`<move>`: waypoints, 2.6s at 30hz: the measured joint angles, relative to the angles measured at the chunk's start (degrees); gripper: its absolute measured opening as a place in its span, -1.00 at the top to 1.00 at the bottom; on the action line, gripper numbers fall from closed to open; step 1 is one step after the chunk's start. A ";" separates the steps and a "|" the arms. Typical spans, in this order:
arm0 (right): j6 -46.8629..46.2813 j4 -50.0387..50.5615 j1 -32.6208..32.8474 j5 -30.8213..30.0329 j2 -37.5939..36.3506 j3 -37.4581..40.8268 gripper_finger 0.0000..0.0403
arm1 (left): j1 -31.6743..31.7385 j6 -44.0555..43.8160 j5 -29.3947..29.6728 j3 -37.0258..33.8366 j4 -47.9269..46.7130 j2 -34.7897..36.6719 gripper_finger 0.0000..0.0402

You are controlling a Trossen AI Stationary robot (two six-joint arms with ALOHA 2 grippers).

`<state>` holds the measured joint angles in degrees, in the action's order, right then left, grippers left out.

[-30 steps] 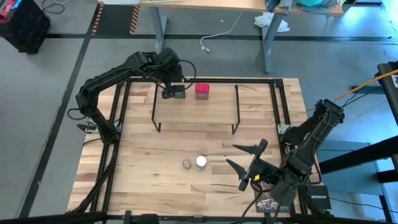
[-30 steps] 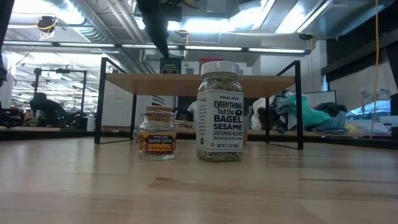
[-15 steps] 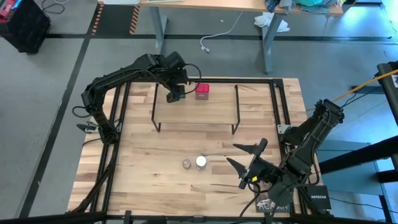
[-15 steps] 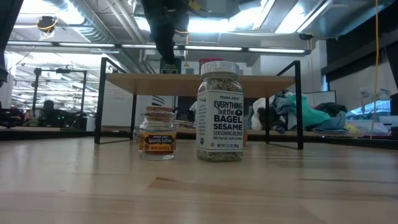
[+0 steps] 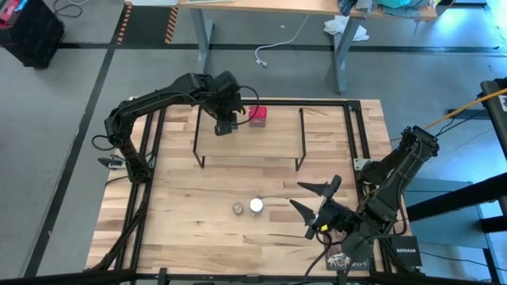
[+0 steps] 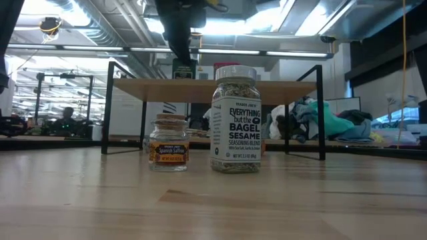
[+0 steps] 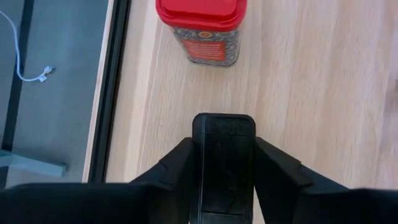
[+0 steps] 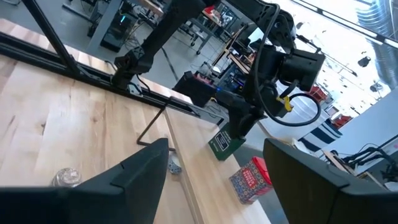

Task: Shelf spices
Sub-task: Remove the green seasoning can from the shelf

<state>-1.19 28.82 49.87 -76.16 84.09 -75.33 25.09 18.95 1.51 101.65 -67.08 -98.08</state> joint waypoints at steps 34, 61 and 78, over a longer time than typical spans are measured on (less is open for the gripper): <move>4.18 3.93 -15.07 9.79 -0.37 0.00 -0.33 | -24.24 -14.05 2.68 -0.02 -3.61 10.23 0.41; 25.79 5.48 -59.52 71.74 -4.76 -8.57 -0.33 | -53.86 -40.69 26.68 -0.02 -7.57 10.33 0.41; 30.09 6.35 -77.04 88.00 2.92 -8.57 -0.33 | -59.91 -54.69 28.34 -0.02 -7.42 1.14 0.41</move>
<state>28.90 35.16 -27.17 11.84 87.01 -83.90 -34.82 -35.74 29.85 101.62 -74.50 -96.95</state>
